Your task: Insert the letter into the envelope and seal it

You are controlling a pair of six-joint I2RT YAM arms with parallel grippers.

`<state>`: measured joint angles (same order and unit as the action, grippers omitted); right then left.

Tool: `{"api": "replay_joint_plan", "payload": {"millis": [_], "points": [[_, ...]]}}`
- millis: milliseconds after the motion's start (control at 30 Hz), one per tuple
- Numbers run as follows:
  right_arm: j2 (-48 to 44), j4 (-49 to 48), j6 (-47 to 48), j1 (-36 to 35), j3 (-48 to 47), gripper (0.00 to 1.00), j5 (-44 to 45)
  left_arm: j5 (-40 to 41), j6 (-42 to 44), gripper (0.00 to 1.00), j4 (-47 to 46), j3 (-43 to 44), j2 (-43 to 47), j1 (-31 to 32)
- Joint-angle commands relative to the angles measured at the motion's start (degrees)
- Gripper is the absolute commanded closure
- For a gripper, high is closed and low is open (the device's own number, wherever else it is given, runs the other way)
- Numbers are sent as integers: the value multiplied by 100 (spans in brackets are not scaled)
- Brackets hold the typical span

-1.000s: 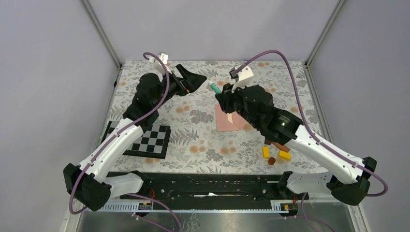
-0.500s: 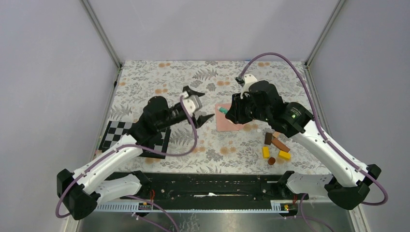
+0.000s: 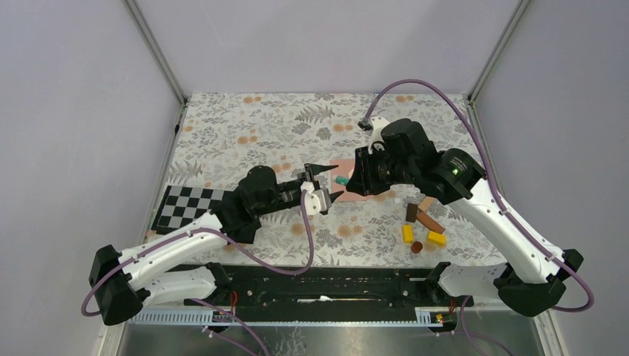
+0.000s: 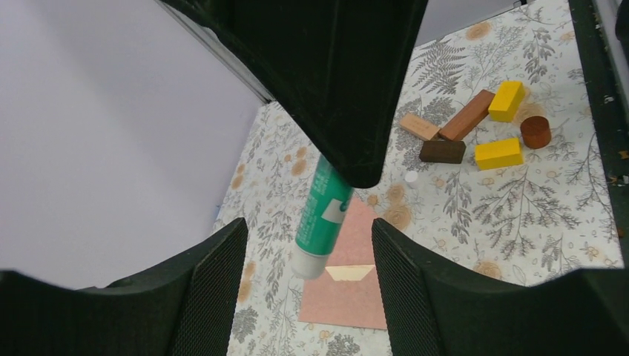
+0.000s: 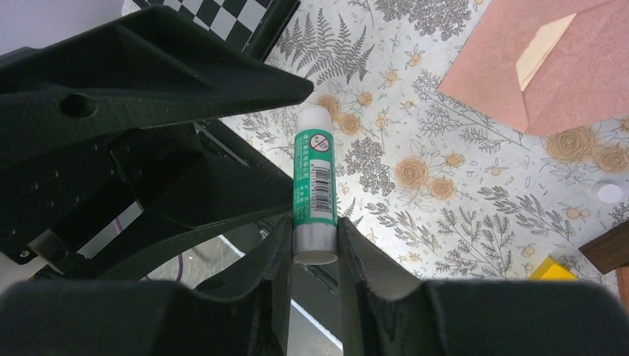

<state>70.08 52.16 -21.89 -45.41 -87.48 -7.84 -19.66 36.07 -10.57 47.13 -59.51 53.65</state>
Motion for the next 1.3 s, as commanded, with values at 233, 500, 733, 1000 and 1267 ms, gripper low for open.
{"api": "replay_joint_plan", "payload": {"millis": [233, 500, 733, 1000, 1267], "points": [[32, 322, 18, 23, -338, 99, -259, -158, 251, 45, -465, 85, -332, 32], [32, 339, 1, 23, -339, 99, -266, -203, 161, 53, -548, 83, -394, 87], [24, 330, -30, 22, -373, 99, -216, -233, 118, 76, -516, 165, -510, 120], [-91, 17, -264, 30, -223, 63, 66, -48, -435, 100, -946, 178, -650, 124], [-171, -559, -512, 15, 174, 56, 613, 72, -1195, 100, -1240, 288, -826, 124]]}}
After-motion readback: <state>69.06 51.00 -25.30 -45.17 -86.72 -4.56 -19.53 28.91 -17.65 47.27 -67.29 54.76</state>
